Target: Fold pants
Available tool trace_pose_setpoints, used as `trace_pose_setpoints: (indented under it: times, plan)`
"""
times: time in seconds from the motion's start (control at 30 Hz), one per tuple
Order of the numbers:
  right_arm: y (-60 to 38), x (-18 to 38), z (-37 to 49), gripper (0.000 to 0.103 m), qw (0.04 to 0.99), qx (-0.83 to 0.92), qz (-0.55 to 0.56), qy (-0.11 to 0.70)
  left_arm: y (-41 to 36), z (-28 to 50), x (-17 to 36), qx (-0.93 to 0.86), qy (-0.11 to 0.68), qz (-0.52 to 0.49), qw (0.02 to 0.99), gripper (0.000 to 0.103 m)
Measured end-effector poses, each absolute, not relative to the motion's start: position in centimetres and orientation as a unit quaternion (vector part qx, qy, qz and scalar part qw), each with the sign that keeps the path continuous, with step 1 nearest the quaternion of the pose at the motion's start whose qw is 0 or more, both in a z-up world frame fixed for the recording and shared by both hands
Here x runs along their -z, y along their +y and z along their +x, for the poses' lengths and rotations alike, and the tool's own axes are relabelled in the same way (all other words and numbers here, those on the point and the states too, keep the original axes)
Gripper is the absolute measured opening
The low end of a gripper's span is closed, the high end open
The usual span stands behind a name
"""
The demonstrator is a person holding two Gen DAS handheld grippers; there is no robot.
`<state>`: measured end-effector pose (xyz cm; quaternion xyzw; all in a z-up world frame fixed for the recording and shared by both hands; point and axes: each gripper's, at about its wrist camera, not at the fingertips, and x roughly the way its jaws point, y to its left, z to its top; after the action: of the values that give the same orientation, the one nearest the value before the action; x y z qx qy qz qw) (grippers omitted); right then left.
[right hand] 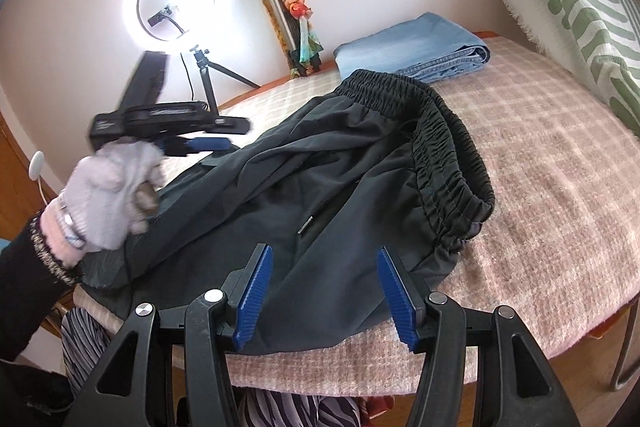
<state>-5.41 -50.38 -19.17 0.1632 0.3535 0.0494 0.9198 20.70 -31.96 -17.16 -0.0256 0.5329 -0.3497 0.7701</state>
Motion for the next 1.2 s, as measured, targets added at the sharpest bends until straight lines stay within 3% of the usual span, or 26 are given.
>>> trace_pose_setpoints:
  times: [0.3,0.33,0.4,0.5,0.83,1.2]
  plan:
    - [-52.3,20.7,-3.6,0.057,0.907,-0.031,0.186,0.375,-33.8,22.6,20.0,0.346,0.564,-0.074,0.746,0.067]
    - [-52.8,21.0,-3.6,0.057,0.905,-0.025,0.193,0.379,-34.0,22.5,20.0,0.349,0.560,-0.072,0.748,0.061]
    - [-53.7,21.4,-3.6,0.057,0.901,-0.012,0.201,0.384,-34.6,22.4,20.1,0.359,0.556,-0.062,0.747,0.024]
    - [-54.6,21.9,-3.8,0.057,0.897,0.008,0.205,0.392,-35.4,21.6,19.5,0.382,0.536,-0.036,0.752,0.010]
    - [-56.9,22.4,-4.7,0.058,0.886,0.033,0.239,0.395,-35.0,14.6,13.5,0.498,0.463,0.001,0.734,0.005]
    - [-57.8,16.2,-4.0,0.060,0.898,-0.027,0.299,0.322,-37.8,4.1,15.9,0.556,0.405,0.141,0.712,0.005]
